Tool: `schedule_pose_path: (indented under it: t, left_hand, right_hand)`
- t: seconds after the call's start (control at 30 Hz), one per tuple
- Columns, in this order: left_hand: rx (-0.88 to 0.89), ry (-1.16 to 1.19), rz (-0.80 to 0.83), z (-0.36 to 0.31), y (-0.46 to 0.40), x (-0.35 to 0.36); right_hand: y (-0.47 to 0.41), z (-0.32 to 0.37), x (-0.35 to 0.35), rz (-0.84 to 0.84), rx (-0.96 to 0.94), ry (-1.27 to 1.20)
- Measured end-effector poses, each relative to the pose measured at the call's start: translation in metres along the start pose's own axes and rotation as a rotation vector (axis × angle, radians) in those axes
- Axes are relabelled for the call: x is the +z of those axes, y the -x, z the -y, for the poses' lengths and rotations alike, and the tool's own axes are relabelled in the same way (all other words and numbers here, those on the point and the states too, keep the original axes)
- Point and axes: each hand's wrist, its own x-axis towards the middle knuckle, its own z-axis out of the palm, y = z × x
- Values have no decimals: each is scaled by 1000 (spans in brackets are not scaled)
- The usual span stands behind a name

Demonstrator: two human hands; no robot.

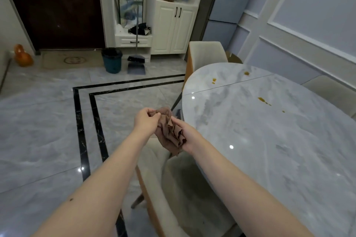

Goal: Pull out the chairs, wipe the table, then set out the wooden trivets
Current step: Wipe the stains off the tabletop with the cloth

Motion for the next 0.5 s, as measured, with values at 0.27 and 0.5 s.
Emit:
schedule_pose_path:
  t: [0.27, 0.5]
  left_hand:
    - [1, -48, 93, -9, -111, -107]
    - [10, -40, 199, -24, -194, -99]
  right_hand:
    - [-73, 20, 119, -52, 16, 72]
    - [-133, 54, 121, -135, -6, 33]
